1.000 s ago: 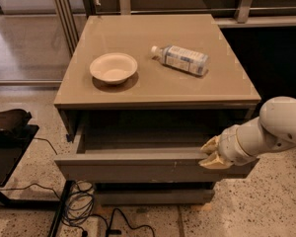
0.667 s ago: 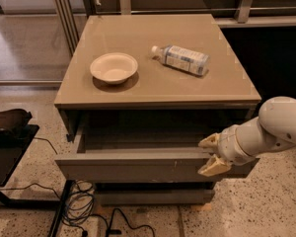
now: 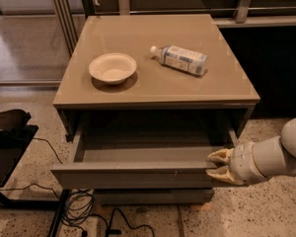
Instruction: Open top drawer
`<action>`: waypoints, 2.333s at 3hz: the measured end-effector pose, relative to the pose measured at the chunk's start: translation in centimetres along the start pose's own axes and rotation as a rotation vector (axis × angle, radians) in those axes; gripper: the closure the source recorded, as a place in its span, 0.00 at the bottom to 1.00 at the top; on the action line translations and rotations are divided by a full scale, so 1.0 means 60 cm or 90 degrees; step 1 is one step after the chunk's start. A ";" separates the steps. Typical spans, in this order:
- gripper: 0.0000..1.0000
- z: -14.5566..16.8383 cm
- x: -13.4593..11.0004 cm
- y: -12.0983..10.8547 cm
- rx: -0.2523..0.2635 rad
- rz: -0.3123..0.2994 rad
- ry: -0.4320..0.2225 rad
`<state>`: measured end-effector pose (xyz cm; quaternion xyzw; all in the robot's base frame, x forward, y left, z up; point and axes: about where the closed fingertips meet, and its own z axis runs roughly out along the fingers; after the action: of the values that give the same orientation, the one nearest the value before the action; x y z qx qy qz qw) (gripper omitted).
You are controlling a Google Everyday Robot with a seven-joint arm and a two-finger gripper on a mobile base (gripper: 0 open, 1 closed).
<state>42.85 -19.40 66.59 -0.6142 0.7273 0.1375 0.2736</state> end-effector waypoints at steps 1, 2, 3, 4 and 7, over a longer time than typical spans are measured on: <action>1.00 -0.003 -0.003 -0.001 0.000 0.000 0.000; 1.00 -0.014 0.009 0.029 0.003 0.013 -0.005; 0.84 -0.013 0.009 0.029 0.003 0.013 -0.005; 0.60 -0.013 0.009 0.029 0.002 0.013 -0.005; 0.02 -0.015 0.009 0.035 -0.003 0.012 -0.011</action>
Offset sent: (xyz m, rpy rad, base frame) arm -0.1166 -0.0373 -0.0039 0.0614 0.0311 -0.1038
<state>40.59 -19.88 66.74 -0.6068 0.7305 0.1470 0.2768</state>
